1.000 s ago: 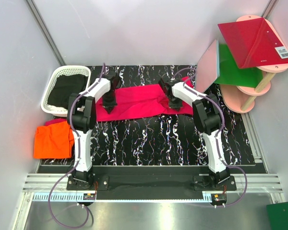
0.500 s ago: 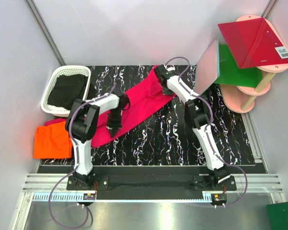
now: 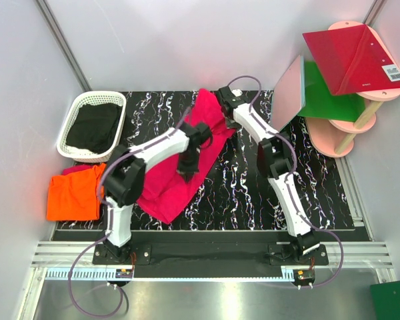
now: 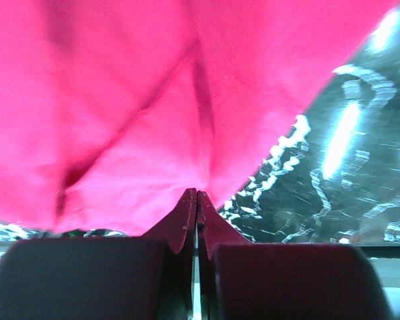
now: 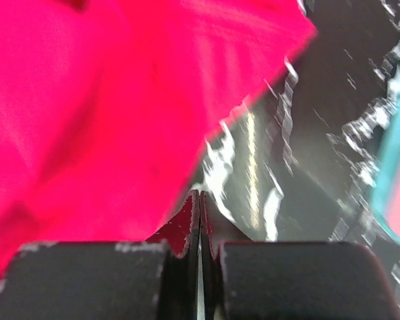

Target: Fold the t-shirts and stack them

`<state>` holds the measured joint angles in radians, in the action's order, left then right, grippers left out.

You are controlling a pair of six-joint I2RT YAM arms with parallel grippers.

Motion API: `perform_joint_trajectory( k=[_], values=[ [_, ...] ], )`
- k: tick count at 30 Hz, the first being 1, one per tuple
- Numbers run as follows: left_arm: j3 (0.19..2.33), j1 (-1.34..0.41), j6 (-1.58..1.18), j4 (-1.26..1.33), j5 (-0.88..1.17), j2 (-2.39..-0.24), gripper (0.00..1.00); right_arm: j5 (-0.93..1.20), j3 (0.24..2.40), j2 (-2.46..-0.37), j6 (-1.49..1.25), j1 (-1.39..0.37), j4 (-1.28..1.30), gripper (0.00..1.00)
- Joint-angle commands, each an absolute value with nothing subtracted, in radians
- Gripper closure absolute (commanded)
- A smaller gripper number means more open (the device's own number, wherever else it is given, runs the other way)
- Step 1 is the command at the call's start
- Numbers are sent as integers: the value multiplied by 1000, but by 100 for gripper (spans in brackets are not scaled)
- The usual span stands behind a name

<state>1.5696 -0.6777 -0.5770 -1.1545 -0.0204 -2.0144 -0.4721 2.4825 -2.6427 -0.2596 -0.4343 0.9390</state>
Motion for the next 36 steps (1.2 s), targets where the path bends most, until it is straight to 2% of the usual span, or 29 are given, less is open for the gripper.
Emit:
perform_joint_trajectory(
  k=[1,6,11,16,21,36],
  values=[
    [1674,-626,-578,-1197,-228,-1784,100,-407,2363,-2295,-222,-428,914,100],
    [1593,-531,-534,-1189,-313,-1720,94,-130,2131,-2103,-296,-428,908,100],
    [1517,-389,-502,-1161,-356,-1660,94,106,1976,-2059,-345,-498,894,100],
    [1511,-255,-427,-1157,-364,-1621,94,158,1931,-2072,-382,-639,900,100],
    [1448,-219,-405,-1143,-351,-1623,94,218,1905,-2128,-433,-728,920,100],
    [1368,-206,-384,-1098,-321,-1629,95,387,1913,-2261,-448,-776,1026,100]
  ],
)
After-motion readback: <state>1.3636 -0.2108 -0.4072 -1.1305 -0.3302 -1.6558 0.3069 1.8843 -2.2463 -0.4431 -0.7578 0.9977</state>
